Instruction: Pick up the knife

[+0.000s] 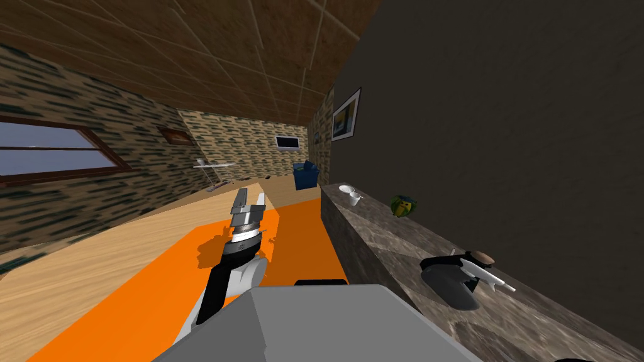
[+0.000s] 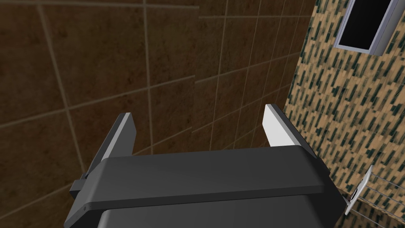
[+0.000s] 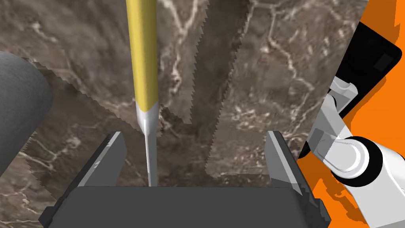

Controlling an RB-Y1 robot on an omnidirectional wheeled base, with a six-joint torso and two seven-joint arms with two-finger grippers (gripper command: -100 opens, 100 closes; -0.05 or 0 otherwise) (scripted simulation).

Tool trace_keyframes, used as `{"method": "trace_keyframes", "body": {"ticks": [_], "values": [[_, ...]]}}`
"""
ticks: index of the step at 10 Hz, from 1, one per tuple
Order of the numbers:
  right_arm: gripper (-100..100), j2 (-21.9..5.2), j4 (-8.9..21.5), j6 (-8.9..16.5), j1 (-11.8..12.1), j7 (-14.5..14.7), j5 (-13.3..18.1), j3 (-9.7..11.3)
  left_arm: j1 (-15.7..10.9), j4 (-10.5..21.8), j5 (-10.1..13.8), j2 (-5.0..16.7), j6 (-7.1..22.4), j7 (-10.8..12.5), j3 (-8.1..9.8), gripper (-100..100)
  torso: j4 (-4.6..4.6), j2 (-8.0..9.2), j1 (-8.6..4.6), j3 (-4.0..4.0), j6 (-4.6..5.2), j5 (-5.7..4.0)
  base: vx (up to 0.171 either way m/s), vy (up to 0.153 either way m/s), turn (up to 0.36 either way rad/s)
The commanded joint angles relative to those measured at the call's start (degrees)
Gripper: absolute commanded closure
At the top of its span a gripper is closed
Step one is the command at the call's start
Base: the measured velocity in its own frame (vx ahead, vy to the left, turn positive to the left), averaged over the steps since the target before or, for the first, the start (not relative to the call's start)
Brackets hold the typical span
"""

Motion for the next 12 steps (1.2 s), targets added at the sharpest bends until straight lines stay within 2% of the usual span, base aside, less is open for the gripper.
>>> {"method": "trace_keyframes", "body": {"ticks": [1,2,5,6,8,9,12], "values": [[-100,0.11,0.22,-0.19,0.25,2.86,-2.86,0.06,0.00,0.00,0.00,0.00,0.00,0.00,0.00,0,0.00,0.00,0.00,0.00,0.00,0.00,0.005,0.002,-0.015],[-100,1.46,2.14,-1.06,1.98,4.47,-4.56,1.93,0.00,0.00,0.00,0.00,0.00,0.00,0.00,0,0.01,0.04,-0.03,0.02,-0.01,-0.01,0.022,0.020,0.190],[-100,1.46,2.14,-1.06,1.98,8.78,-9.05,1.93,0.00,0.00,0.00,0.00,0.00,0.00,0.00,0,0.00,0.00,-0.01,0.00,0.00,0.00,0.018,0.008,0.012],[-100,2.80,4.05,-1.93,3.71,10.85,-11.25,3.80,0.00,0.00,0.00,0.00,0.00,0.00,0.00,0,0.01,0.04,-0.02,0.02,-0.01,0.00,0.020,0.019,0.134],[-100,2.80,4.05,-1.93,3.71,14.65,-15.23,3.80,0.00,0.00,0.00,0.00,0.00,0.00,0.00,0,0.00,-0.02,0.00,-0.01,-0.02,0.00,0.025,0.010,0.057],[-100,4.14,5.97,-2.80,5.45,16.25,-17.04,5.68,0.00,0.00,0.00,0.00,0.00,0.00,0.00,0,0.00,0.00,-0.01,0.00,0.00,0.00,0.045,0.023,0.139],[-100,4.14,5.97,-2.80,5.45,20.52,-21.41,5.68,0.00,0.00,0.00,0.00,0.00,0.00,0.00,0,0.00,0.00,0.01,0.00,0.00,0.01,0.016,0.010,0.022]]}}
